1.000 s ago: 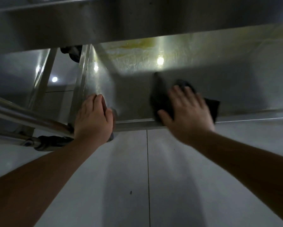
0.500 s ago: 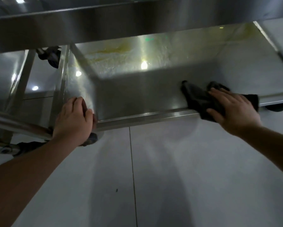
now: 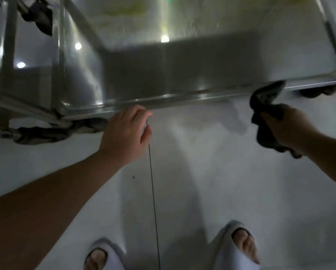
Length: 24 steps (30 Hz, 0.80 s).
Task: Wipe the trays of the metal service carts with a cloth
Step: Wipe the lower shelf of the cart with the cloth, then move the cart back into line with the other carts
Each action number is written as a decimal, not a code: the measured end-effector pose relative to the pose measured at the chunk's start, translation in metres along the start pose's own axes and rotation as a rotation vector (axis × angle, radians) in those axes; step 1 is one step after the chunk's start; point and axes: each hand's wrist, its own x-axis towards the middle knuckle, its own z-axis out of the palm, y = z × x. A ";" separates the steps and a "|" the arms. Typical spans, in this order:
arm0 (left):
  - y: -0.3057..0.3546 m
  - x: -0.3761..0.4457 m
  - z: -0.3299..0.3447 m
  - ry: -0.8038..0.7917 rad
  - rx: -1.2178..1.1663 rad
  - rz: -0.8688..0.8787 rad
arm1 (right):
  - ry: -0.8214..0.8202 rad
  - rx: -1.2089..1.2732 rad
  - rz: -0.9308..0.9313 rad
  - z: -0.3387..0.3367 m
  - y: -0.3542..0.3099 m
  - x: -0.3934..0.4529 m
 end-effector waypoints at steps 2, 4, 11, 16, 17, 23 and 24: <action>0.028 -0.022 0.001 -0.120 -0.030 -0.027 | -0.174 0.064 0.029 0.011 -0.006 -0.042; 0.054 -0.041 -0.006 -0.230 -0.051 -0.071 | -0.289 0.101 0.028 0.021 -0.013 -0.087; 0.129 -0.104 -0.091 -0.800 -0.037 -0.305 | -0.573 -0.225 -0.177 -0.005 -0.068 -0.208; 0.157 -0.123 -0.196 -0.938 0.028 -0.336 | -0.630 -0.168 -0.280 -0.081 -0.127 -0.274; 0.160 -0.122 -0.220 -0.949 0.032 -0.349 | -0.641 -0.168 -0.313 -0.100 -0.136 -0.282; 0.177 -0.096 -0.382 -0.889 0.000 -0.520 | -0.600 -0.297 -0.391 -0.242 -0.196 -0.302; 0.181 -0.092 -0.412 -0.861 -0.007 -0.541 | -0.565 -0.314 -0.393 -0.267 -0.207 -0.305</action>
